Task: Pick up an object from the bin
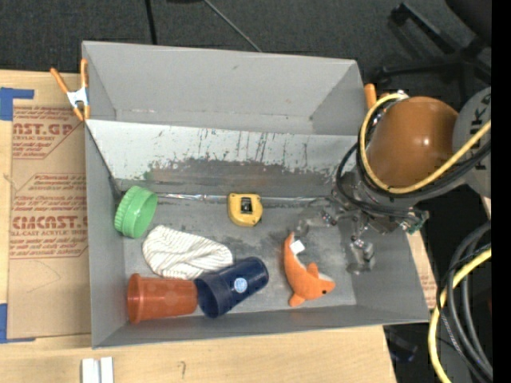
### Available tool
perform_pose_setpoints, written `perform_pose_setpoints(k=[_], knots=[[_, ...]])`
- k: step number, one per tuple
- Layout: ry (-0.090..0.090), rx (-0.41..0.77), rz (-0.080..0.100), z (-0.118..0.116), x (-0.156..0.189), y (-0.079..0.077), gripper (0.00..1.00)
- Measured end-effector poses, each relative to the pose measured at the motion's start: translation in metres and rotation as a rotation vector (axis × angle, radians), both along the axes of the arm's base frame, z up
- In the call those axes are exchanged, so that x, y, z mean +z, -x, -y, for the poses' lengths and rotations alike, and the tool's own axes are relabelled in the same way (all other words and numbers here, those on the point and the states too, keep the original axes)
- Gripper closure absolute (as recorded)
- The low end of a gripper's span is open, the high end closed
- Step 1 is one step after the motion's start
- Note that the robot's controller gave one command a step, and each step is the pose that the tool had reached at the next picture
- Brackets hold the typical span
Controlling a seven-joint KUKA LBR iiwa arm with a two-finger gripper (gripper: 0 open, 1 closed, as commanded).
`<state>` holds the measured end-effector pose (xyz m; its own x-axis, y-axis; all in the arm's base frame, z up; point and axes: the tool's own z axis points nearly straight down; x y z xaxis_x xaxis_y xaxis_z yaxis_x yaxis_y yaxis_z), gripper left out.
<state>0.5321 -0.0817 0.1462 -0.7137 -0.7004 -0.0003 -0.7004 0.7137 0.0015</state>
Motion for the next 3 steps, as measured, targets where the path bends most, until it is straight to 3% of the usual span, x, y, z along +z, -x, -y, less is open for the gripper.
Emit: perform_pose_setpoints(k=[1, 2, 3], knots=[[-0.001, 0.014, -0.003, -0.020, -0.005, 0.051, 0.00], [0.001, 0.275, 0.003, -0.019, -0.041, 0.034, 0.00], [-0.002, 0.630, 0.005, -0.049, -0.076, 0.046, 1.00]])
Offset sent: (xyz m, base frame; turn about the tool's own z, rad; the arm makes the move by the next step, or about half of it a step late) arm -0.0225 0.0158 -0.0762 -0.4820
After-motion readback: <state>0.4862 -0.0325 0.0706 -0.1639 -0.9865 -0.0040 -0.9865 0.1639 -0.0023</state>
